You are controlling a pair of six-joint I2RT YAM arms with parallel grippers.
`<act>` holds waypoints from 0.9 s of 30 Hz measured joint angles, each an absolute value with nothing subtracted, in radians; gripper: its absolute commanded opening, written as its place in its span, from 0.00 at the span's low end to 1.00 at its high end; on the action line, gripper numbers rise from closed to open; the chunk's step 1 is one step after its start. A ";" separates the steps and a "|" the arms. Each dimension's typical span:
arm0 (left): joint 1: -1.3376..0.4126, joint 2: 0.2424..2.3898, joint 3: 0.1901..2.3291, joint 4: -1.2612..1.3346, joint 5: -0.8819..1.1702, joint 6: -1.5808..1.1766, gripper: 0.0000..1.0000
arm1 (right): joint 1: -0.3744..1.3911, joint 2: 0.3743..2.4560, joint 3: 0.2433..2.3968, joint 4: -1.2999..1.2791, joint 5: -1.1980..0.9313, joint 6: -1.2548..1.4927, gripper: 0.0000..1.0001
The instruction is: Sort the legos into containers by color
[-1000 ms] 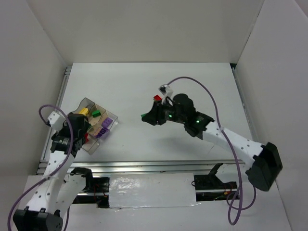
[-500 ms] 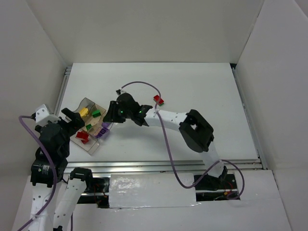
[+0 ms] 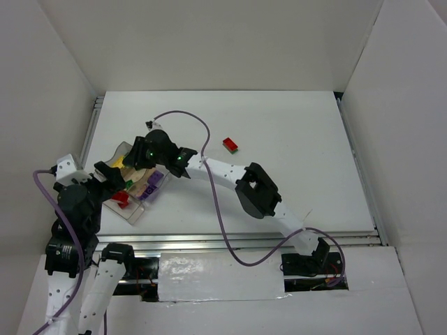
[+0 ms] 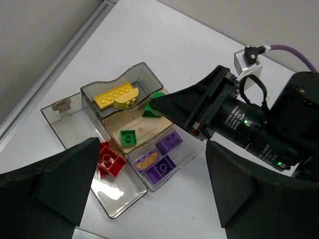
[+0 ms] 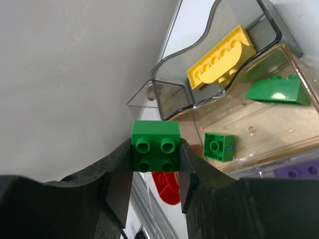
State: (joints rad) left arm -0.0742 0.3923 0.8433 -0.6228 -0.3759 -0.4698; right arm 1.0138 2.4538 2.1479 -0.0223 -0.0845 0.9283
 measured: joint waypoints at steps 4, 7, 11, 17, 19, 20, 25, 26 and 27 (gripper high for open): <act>-0.074 0.362 0.843 -0.622 -0.376 -0.470 1.00 | 1.011 2.510 2.217 -0.048 -0.083 0.926 0.48; -0.074 0.356 0.843 -0.622 -0.376 -0.470 1.00 | 1.011 2.535 2.238 -0.062 -0.086 0.925 0.63; -0.074 0.356 0.843 -0.624 -0.383 -0.471 1.00 | 1.012 2.538 2.238 -0.070 -0.089 0.912 1.00; -0.074 0.355 0.843 -0.638 -0.427 -0.480 0.99 | 1.013 2.486 2.147 -0.048 -0.084 0.868 1.00; -0.074 0.353 0.843 -0.652 -0.461 -0.496 0.99 | 1.013 2.387 1.994 -0.015 -0.081 0.855 1.00; -0.074 0.351 0.843 -0.659 -0.483 -0.506 1.00 | 1.014 2.338 1.927 0.001 -0.077 0.845 1.00; -0.074 0.374 0.845 -0.686 -0.553 -0.534 0.99 | 1.010 2.087 1.806 -0.046 -0.011 0.780 1.00; -0.074 0.392 0.846 -0.686 -0.553 -0.532 1.00 | 1.008 2.045 1.806 -0.057 0.006 0.763 1.00; -0.074 0.415 0.846 -0.686 -0.551 -0.530 1.00 | 1.006 2.000 1.806 -0.074 0.023 0.748 1.00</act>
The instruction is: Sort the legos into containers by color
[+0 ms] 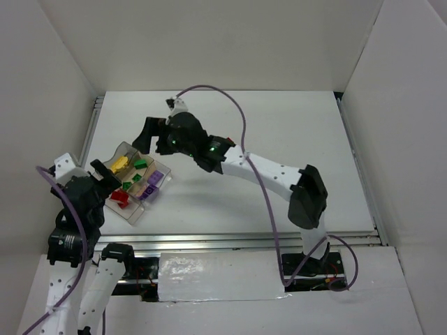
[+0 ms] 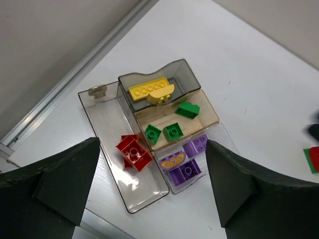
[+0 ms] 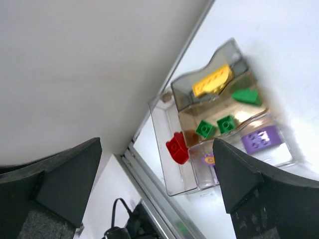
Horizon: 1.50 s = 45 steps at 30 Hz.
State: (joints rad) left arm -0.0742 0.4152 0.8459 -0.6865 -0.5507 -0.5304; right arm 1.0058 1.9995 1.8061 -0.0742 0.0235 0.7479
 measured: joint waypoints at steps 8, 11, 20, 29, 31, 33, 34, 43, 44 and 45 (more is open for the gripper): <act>-0.074 0.561 0.854 -0.645 -0.374 -0.486 1.00 | 0.814 1.803 1.658 -0.216 0.067 0.655 1.00; -0.074 0.583 0.847 -0.582 -0.253 -0.466 1.00 | 0.667 1.836 1.602 -0.305 0.057 0.607 1.00; -0.075 0.502 0.774 -0.491 0.005 -0.416 1.00 | 0.493 2.118 1.832 -0.603 0.147 0.371 0.90; -0.087 0.448 0.774 -0.463 0.116 -0.392 1.00 | 0.492 2.245 1.901 -0.658 0.084 0.181 0.85; -0.093 0.433 0.774 -0.459 0.130 -0.391 0.99 | 0.490 2.267 1.936 -0.669 0.071 0.158 0.83; -0.103 0.426 0.774 -0.455 0.137 -0.391 0.99 | 0.490 2.286 1.966 -0.668 0.059 0.144 0.79; -0.110 0.424 0.774 -0.455 0.137 -0.391 0.99 | 0.490 2.296 1.980 -0.667 0.050 0.139 0.77; -0.134 0.423 0.774 -0.456 0.155 -0.384 1.00 | 0.490 2.349 2.017 -0.667 0.011 0.129 0.46; -0.134 0.423 0.774 -0.456 0.155 -0.379 0.99 | 0.490 2.353 2.017 -0.668 0.014 0.132 0.39; -0.134 0.423 0.774 -0.455 0.155 -0.374 1.00 | 0.490 2.354 2.017 -0.667 0.016 0.131 0.36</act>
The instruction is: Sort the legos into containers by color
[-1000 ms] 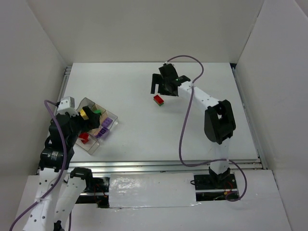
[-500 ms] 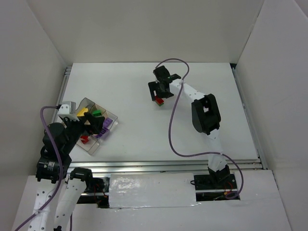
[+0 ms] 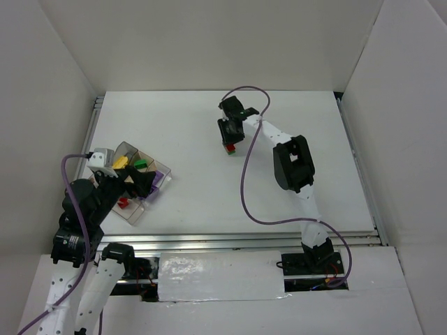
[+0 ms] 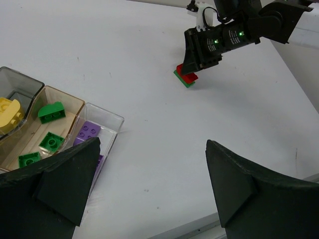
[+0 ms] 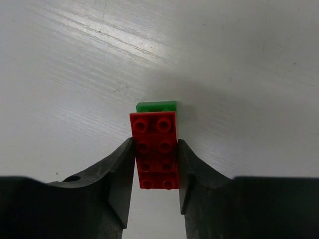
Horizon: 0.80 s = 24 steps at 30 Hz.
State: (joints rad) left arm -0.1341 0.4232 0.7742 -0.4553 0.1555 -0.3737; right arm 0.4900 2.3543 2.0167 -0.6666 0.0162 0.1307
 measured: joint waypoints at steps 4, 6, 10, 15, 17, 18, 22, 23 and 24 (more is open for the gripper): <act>-0.134 0.424 0.774 -0.456 0.157 -0.369 0.99 | 0.490 2.349 1.999 -0.645 0.038 0.139 0.20; -0.134 0.425 0.774 -0.456 0.159 -0.369 0.99 | 0.490 2.337 1.977 -0.629 0.043 0.141 0.00; -0.134 0.432 0.774 -0.456 0.160 -0.369 1.00 | 0.490 2.310 1.935 -0.613 0.037 0.158 0.00; -0.134 0.455 0.774 -0.442 0.210 -0.370 1.00 | 0.490 2.107 1.634 -0.498 -0.137 0.263 0.00; -0.134 0.482 0.773 -0.423 0.285 -0.371 1.00 | 0.493 1.940 1.441 -0.413 -0.241 0.347 0.00; -0.134 0.497 0.773 -0.413 0.324 -0.369 0.99 | 0.495 1.851 1.362 -0.360 -0.295 0.397 0.00; -0.136 0.556 0.752 -0.321 0.549 -0.395 1.00 | 0.513 1.567 1.129 -0.042 -0.458 0.591 0.00; -0.136 0.559 0.733 -0.287 0.603 -0.405 1.00 | 0.523 1.514 1.091 0.030 -0.490 0.638 0.00; -0.136 0.559 0.709 -0.251 0.655 -0.427 1.00 | 0.537 1.475 1.068 0.095 -0.522 0.678 0.00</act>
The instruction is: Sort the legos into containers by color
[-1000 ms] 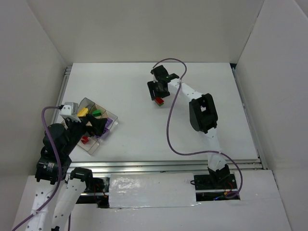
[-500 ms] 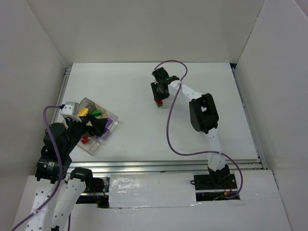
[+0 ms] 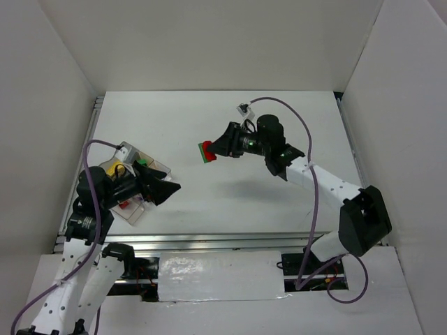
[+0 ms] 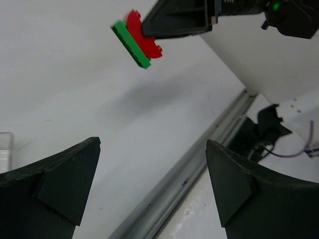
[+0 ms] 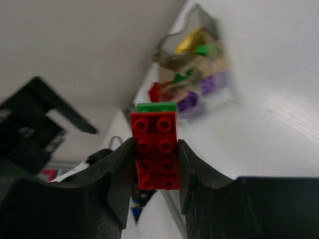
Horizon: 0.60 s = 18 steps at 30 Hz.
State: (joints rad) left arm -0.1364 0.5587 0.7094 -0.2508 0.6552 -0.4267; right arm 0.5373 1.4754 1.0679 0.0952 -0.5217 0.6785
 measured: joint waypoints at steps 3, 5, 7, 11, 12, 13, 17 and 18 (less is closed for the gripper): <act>-0.137 0.545 0.659 -0.188 0.764 -0.479 1.00 | 0.588 1.421 1.021 0.281 -0.590 0.792 0.00; -0.139 0.537 0.647 -0.159 0.813 -0.505 0.99 | 0.615 1.396 0.984 0.365 -0.624 0.858 0.00; -0.140 0.532 0.650 -0.128 0.861 -0.530 1.00 | 0.635 1.374 0.956 0.433 -0.656 0.910 0.00; -0.141 0.505 0.661 -0.086 0.923 -0.563 0.99 | 0.662 1.332 0.926 0.540 -0.693 0.962 0.00; -0.141 0.498 0.661 -0.072 0.935 -0.581 0.99 | 0.670 1.323 0.923 0.571 -0.702 0.973 0.00; -0.141 0.490 0.660 -0.055 0.949 -0.592 0.99 | 0.678 1.318 0.922 0.596 -0.713 0.979 0.00; -0.141 0.453 0.638 0.047 0.991 -0.658 0.99 | 0.720 1.313 0.921 0.705 -0.744 1.008 0.00; -0.141 0.447 0.632 0.065 0.997 -0.665 0.99 | 0.730 1.314 0.921 0.721 -0.748 1.014 0.00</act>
State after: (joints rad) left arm -0.1413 0.4465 0.6315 0.0654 0.9966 -0.6655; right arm 0.7300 1.3140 0.9215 0.7208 -0.7483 1.0142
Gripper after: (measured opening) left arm 0.994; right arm 0.430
